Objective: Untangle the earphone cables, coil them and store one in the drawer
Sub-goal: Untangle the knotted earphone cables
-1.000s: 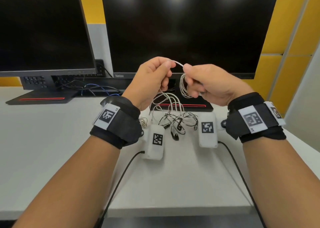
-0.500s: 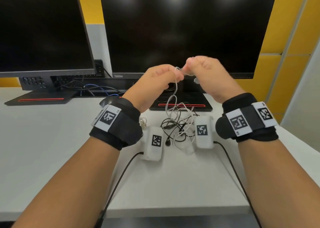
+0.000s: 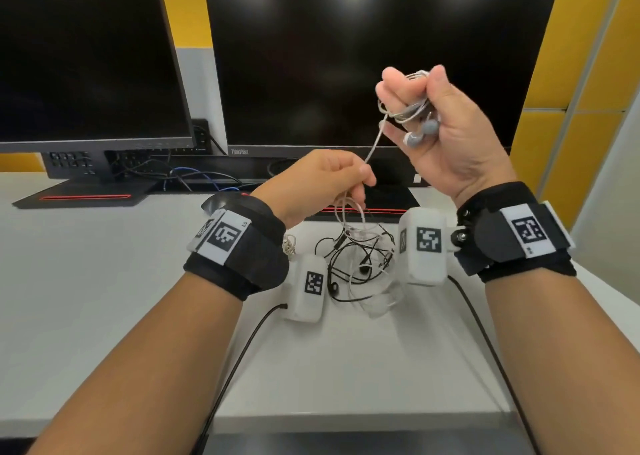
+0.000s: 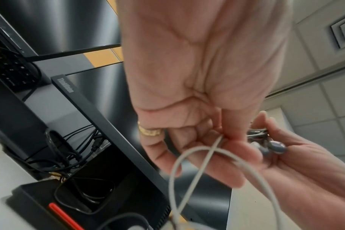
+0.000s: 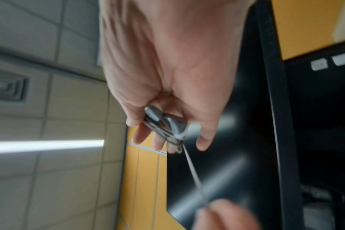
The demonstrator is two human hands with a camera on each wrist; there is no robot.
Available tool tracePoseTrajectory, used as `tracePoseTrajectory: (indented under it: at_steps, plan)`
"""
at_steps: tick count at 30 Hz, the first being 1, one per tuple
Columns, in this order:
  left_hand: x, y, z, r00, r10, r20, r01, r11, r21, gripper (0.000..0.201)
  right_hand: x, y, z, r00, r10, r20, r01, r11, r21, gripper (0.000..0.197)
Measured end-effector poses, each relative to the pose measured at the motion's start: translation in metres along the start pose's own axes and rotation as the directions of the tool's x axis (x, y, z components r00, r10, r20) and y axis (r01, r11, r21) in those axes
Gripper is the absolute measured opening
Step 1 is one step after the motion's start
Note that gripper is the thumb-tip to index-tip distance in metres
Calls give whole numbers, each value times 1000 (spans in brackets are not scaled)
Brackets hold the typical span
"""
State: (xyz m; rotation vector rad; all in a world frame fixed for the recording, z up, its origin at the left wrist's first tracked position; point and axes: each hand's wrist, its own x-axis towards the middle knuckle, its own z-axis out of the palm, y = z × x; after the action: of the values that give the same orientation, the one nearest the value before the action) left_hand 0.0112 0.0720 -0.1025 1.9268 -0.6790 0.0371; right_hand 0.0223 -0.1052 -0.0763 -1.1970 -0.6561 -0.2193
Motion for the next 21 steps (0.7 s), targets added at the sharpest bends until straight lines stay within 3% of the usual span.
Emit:
tracePoseTrajectory:
  at_steps: [2,4,6,8,12,14,17,19,21]
  plan:
    - [-2,3,1,999,36,26,-35,999,-32,23,3,5,-2,996,-56,-67,33,954,-297,29]
    - [-2,4,0,995,89,-40,-92,993,-76,23,4,10,-3,993,-93,-73,34,816,-577,26]
    - [-1,5,-2,984,132,-118,-142,987,-77,23,4,16,-1,999,-44,-20,15,678,-735,30]
    - [0,4,-3,972,158,-174,-172,983,-70,24,2,19,2,998,59,37,-10,641,-768,36]
    - [3,0,-4,949,151,-276,-178,981,-75,26,-5,10,4,967,224,120,-61,663,-746,42]
    - [4,-2,-5,948,130,-292,-148,988,-41,22,-7,5,6,962,242,131,-106,765,-635,43]
    - [4,-4,-3,986,63,-154,-61,998,15,17,-5,-2,6,974,195,118,-160,955,-249,42]
    - [2,-4,-1,999,24,-33,-21,998,60,16,-5,-3,6,984,134,121,-129,991,-46,41]
    - [1,-2,0,999,9,33,-12,997,79,16,-5,-1,5,993,66,101,-64,998,-19,40]
